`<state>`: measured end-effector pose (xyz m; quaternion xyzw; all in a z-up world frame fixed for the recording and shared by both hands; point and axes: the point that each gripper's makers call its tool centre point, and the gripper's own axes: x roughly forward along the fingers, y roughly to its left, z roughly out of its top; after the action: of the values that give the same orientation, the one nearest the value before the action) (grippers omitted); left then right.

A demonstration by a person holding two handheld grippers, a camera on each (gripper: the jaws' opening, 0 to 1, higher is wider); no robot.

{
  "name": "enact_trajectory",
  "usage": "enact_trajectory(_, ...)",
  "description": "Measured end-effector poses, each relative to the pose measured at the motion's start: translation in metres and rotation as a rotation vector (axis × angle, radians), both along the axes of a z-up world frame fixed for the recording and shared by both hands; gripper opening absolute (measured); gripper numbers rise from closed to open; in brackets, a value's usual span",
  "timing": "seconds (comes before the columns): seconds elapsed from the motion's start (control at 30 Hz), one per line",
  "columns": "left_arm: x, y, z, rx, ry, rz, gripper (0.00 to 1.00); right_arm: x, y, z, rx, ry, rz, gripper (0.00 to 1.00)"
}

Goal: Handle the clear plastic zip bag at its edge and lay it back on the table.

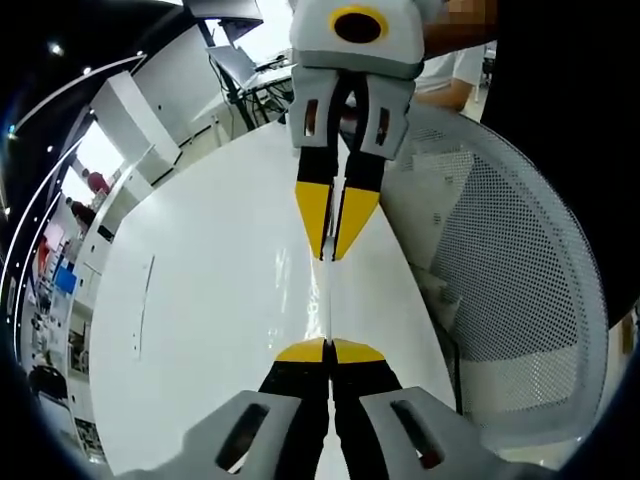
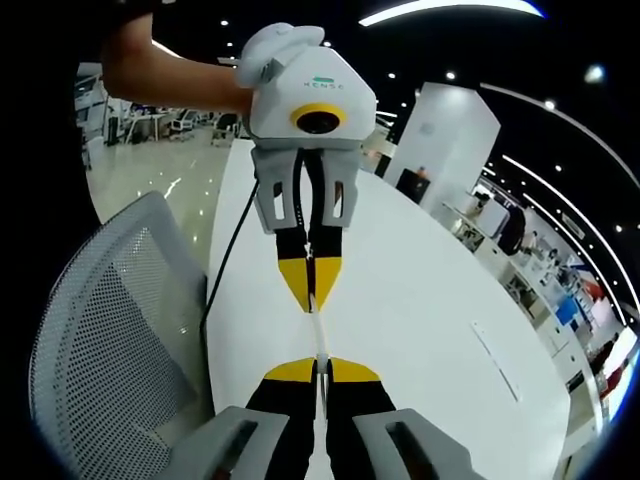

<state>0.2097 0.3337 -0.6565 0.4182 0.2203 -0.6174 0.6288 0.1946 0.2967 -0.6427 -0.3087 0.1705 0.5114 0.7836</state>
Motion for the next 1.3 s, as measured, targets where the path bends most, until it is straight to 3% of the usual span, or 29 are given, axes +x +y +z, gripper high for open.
enact_trajectory(1.3, -0.0024, 0.0025, 0.0020, -0.002, -0.001, 0.006, 0.00, -0.0014, -0.0018, 0.0012, 0.016, 0.005, 0.002, 0.00)
